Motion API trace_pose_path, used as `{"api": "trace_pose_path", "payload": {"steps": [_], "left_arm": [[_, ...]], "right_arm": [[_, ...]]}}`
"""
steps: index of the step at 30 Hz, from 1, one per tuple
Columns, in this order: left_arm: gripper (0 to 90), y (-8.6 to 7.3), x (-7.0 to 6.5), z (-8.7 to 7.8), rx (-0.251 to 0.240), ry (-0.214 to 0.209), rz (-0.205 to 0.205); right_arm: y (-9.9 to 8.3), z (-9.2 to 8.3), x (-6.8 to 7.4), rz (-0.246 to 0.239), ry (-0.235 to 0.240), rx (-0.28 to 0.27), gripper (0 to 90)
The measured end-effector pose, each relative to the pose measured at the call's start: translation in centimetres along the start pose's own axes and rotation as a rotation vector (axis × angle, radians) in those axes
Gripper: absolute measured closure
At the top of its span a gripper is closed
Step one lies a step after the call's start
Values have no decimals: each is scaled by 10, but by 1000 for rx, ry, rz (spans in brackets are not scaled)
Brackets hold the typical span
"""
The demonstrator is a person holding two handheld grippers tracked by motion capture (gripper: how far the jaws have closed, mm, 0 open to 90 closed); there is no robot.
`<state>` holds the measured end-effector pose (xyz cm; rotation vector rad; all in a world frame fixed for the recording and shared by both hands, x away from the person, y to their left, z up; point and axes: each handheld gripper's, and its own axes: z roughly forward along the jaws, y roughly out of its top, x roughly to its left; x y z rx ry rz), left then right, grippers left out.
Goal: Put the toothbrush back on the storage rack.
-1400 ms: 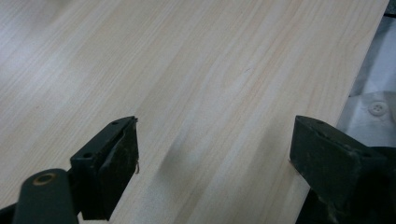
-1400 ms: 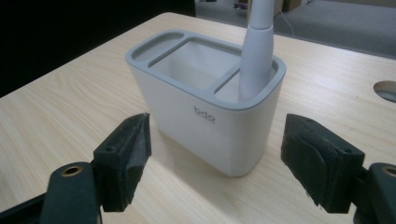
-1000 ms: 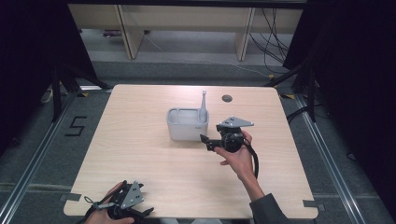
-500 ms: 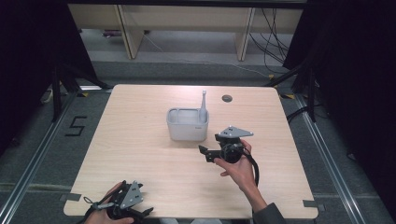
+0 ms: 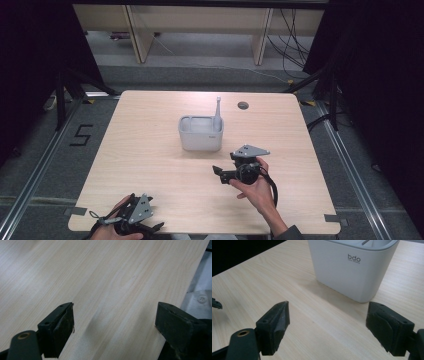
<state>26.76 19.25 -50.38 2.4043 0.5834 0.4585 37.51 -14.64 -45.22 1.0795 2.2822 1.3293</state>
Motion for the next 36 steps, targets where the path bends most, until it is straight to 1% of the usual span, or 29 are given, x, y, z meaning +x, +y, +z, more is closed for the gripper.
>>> {"api": "trace_pose_path", "payload": {"steps": [1,2,5,6,7,8,9,10,12,14,16,17,18,20,21,22,23,24,25,26,27,28,29,30,31,32,34,35,36], "left_arm": [[153,0,0,0,0,0,-1],[153,0,0,0,-1,1,-9],[152,0,0,0,-4,4,-6],[152,-1,0,0,-3,4,-8],[152,-1,0,0,-2,4,-7],[152,-1,0,0,-2,4,-7],[153,0,0,0,-1,7,-3],[153,0,0,0,-2,2,-5],[153,-1,0,0,-3,4,-7],[153,-1,0,0,-4,4,-8],[153,0,0,-1,-7,0,-11],[152,-1,0,0,-5,5,-11],[153,-1,0,0,-4,4,-11],[153,-1,0,0,-3,6,-9],[153,-1,0,0,-8,1,-12],[152,-1,0,-1,-6,5,-9],[153,-2,1,-1,0,6,-5],[152,-2,1,-2,5,5,0],[152,-2,1,-1,-5,16,-9],[152,-3,0,-2,-6,9,-24],[152,-2,1,-3,9,14,-3],[152,-2,1,-3,8,12,-5],[152,-2,1,-3,9,12,-7],[152,-2,1,-3,9,12,-7],[153,-2,0,-3,11,12,-6],[153,-2,0,-3,10,11,-6],[153,-2,0,-3,8,10,-8],[153,-2,0,-3,8,9,-7],[152,-3,0,-2,-6,6,-8]], "right_arm": [[-1,-1,1,2,-1,12,199],[-2,1,3,11,4,2,199],[-4,-1,4,-1,-5,9,199],[-5,0,4,-25,19,6,200],[-6,-1,7,7,20,11,200],[-6,-2,6,-24,10,11,200],[-7,-3,11,27,13,29,201],[-9,-3,9,-6,18,19,201],[-10,-3,11,-1,13,25,201],[-13,-4,11,-9,18,29,201],[-14,-4,12,2,19,29,201],[-16,-5,11,-29,15,26,201],[-17,-5,12,-8,22,35,201],[-18,-5,12,-14,25,30,202],[-18,-6,11,-32,16,30,202],[-19,-7,13,-4,21,35,202],[-21,-7,12,-4,34,39,202],[-23,-8,12,10,37,40,201],[-23,-8,11,-13,22,33,202],[-24,-9,11,2,18,41,202],[-25,-9,13,27,28,51,201],[-27,-9,12,24,28,50,201],[-28,-9,11,4,17,40,201],[-28,-9,11,4,17,40,201],[-31,-9,12,24,35,49,200],[-31,-10,11,20,39,48,200],[-33,-12,11,6,28,45,198],[-34,-14,11,11,23,43,198],[-34,-14,11,16,34,46,198]]}}
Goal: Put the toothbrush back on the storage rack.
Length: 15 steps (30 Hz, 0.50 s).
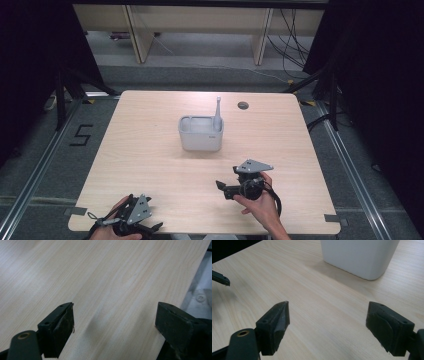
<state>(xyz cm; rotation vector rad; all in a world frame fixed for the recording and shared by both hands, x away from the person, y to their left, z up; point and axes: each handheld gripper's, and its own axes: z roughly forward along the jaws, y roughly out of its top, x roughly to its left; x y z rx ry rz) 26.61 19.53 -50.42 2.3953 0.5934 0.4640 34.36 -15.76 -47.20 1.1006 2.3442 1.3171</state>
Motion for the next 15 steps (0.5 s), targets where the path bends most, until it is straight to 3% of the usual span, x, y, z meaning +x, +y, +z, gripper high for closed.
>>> {"api": "trace_pose_path", "payload": {"steps": [1,3,5,6,7,10,11,13,14,15], "left_arm": [[152,0,0,0,-1,1,-1],[153,0,0,0,-3,1,-2],[152,0,0,0,-1,2,0],[153,0,0,0,-1,2,0],[152,0,0,0,-1,1,3],[153,1,1,0,3,5,7],[152,1,0,1,-5,2,-2],[153,1,0,1,0,1,4],[153,1,0,1,2,1,5],[153,0,1,0,3,2,6]], "right_arm": [[-1,0,-1,-26,-8,-13,198],[-4,-2,1,8,-13,-3,198],[-5,-3,1,11,-12,7,198],[-6,-3,-1,-11,-9,1,198],[-9,-5,0,11,-2,4,197],[-11,-8,1,20,-8,13,195],[-12,-7,-1,-8,4,-1,192],[-15,-10,-1,2,3,8,191],[-16,-12,1,33,5,13,188],[-17,-12,-1,3,6,5,182]]}}
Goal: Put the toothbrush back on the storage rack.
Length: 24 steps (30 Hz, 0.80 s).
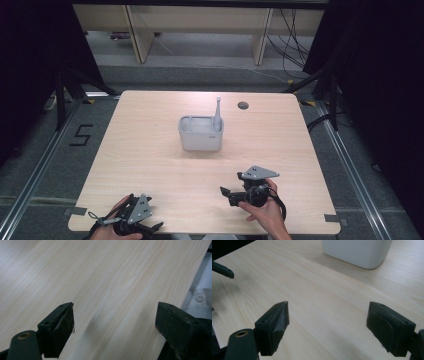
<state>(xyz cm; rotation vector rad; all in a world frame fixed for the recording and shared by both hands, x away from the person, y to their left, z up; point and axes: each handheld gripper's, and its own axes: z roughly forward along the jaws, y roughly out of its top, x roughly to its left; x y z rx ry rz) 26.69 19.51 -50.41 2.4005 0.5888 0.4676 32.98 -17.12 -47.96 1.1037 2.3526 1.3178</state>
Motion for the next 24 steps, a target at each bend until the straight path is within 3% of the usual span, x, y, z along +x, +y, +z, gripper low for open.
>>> {"api": "trace_pose_path", "payload": {"steps": [1,2,3,5,8,9,11,12,13,16,17,18,19,21,22,23,24], "left_arm": [[153,0,0,0,0,0,-5],[152,0,0,0,0,0,-3],[152,0,0,0,0,0,-3],[153,0,0,0,1,0,1],[152,0,0,0,1,2,0],[152,0,0,0,1,2,-2],[152,0,0,0,-1,2,-6],[152,-1,0,0,1,2,-5],[153,-1,0,0,1,2,-5],[152,-1,0,0,-1,4,-7],[152,-1,0,0,-1,4,-7],[153,-1,0,0,-1,4,-7],[153,-1,0,0,1,4,-7],[153,-1,-1,0,3,4,-5],[153,-1,-1,0,3,4,-6],[153,-1,-1,0,3,5,-6],[153,-1,0,0,2,5,-8]], "right_arm": [[-1,-2,3,40,-8,13,175],[-2,-1,0,-1,4,-2,170],[-3,-3,2,30,-6,10,164],[-6,-5,1,-5,-14,10,158],[-10,-8,2,-4,-2,18,157],[-10,-8,1,-28,-6,9,157],[-12,-10,4,1,9,14,157],[-13,-11,3,-25,-3,17,157],[-14,-13,6,-4,-4,27,157],[-16,-15,5,-29,5,23,157],[-17,-16,9,11,10,41,157],[-17,-16,9,11,10,41,157],[-18,-16,6,-27,6,31,157],[-21,-20,10,-18,-5,42,157],[-21,-21,9,-51,-6,34,157],[-23,-21,10,-21,14,45,158],[-23,-22,10,-53,-2,46,157]]}}
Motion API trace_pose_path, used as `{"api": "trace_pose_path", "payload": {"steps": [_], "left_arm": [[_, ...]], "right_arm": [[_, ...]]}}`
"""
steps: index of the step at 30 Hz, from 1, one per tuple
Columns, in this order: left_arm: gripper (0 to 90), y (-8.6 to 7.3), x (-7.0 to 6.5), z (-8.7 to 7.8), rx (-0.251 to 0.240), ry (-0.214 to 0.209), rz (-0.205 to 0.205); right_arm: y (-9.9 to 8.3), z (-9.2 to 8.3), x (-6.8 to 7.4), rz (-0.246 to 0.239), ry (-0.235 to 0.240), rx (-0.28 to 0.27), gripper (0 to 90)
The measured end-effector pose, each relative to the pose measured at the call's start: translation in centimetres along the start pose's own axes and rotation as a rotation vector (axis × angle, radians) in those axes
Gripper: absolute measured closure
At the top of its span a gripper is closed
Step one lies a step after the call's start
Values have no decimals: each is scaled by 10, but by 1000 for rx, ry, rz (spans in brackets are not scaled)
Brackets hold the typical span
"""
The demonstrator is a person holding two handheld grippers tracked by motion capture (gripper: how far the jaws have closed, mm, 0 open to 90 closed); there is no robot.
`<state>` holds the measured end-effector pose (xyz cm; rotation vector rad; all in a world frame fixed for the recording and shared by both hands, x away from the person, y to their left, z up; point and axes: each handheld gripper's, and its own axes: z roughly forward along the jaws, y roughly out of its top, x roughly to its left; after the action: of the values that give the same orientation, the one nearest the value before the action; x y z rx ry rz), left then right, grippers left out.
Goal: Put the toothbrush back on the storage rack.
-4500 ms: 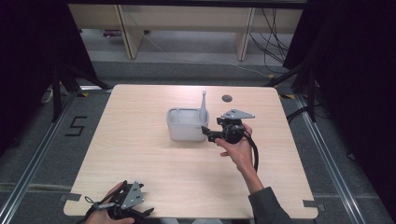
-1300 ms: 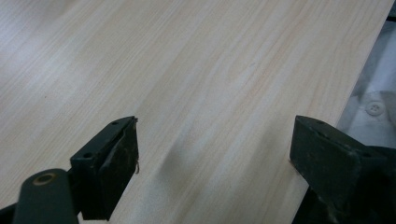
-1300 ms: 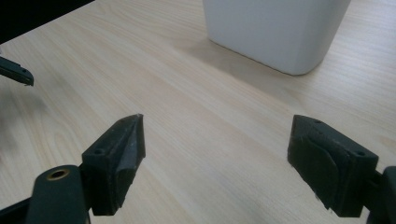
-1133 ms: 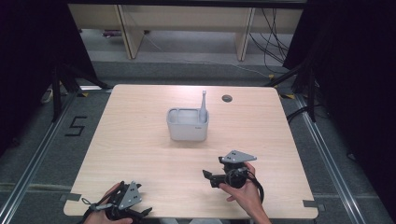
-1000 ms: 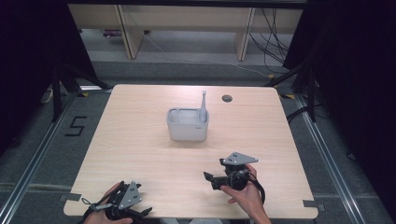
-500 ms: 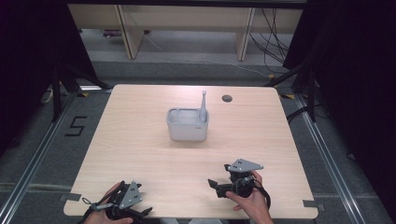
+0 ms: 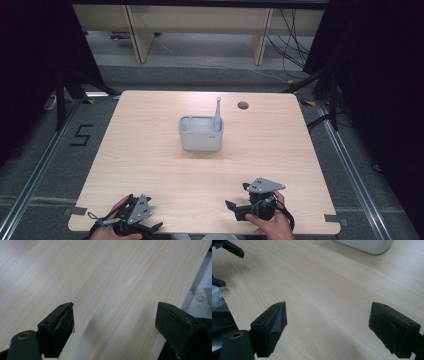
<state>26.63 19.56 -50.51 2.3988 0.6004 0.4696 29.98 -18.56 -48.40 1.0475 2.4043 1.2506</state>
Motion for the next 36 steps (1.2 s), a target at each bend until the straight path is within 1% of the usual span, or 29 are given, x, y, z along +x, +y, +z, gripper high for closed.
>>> {"api": "trace_pose_path", "payload": {"steps": [1,2,3,4,5,6,7,8,9,10,11,12,13,14,15,16,18,19,20,21,22,23,24,25,27,28,31,32,36], "left_arm": [[153,0,0,0,0,0,0],[152,0,0,0,0,0,0],[152,0,0,0,0,0,0],[152,0,0,0,-1,0,-1],[153,0,0,-1,8,-1,1],[153,0,0,-1,9,0,2],[153,0,0,-1,9,1,1],[153,0,0,-1,9,1,2],[153,0,0,-1,9,1,2],[153,0,0,-1,8,1,1],[153,0,0,-1,8,1,2],[153,0,0,-1,8,1,1],[152,0,0,-1,8,1,1],[153,0,0,-1,8,3,1],[152,0,0,-1,8,3,2],[152,0,0,-1,8,4,2],[152,0,-1,0,9,3,1],[153,0,-1,0,12,2,5],[152,0,-1,-1,15,1,10],[152,0,-1,-1,14,1,10],[153,0,-1,-1,14,1,10],[153,0,-1,-1,15,2,8],[152,0,-1,-1,15,2,11],[152,0,-1,-1,15,2,9],[153,0,-1,-1,15,2,11],[152,0,-1,-1,15,1,12],[153,0,-1,-1,15,2,14],[153,0,-1,-1,16,3,15],[153,0,-1,-1,15,3,15]], "right_arm": [[-2,-1,4,49,5,12,158],[-3,-1,4,36,6,28,157],[-3,-1,4,36,6,28,157],[-4,-1,2,9,1,20,158],[-6,-2,2,10,2,31,158],[-7,-3,4,40,0,40,158],[-9,-3,2,5,-10,34,158],[-11,-5,6,46,-1,58,158],[-11,-5,6,46,-1,58,158],[-13,-6,6,33,-8,63,158],[-14,-7,4,17,-5,71,158],[-16,-7,7,44,-4,74,158],[-16,-7,7,44,-4,74,158],[-19,-8,6,18,-6,79,158],[-20,-8,6,11,1,80,159],[-21,-8,6,11,8,81,159],[-23,-10,7,8,0,95,159],[-24,-11,8,18,0,101,159],[-25,-11,7,7,1,93,159],[-26,-12,7,5,6,97,159],[-27,-13,9,18,-2,104,159],[-28,-14,8,2,5,102,159],[-28,-14,9,4,4,103,159],[-29,-15,9,2,-7,103,159],[-30,-16,10,1,0,114,160],[-31,-16,9,-15,1,112,160],[-31,-17,10,-21,5,122,160],[-32,-18,11,-13,-8,123,160],[-32,-19,10,-18,-8,125,160]]}}
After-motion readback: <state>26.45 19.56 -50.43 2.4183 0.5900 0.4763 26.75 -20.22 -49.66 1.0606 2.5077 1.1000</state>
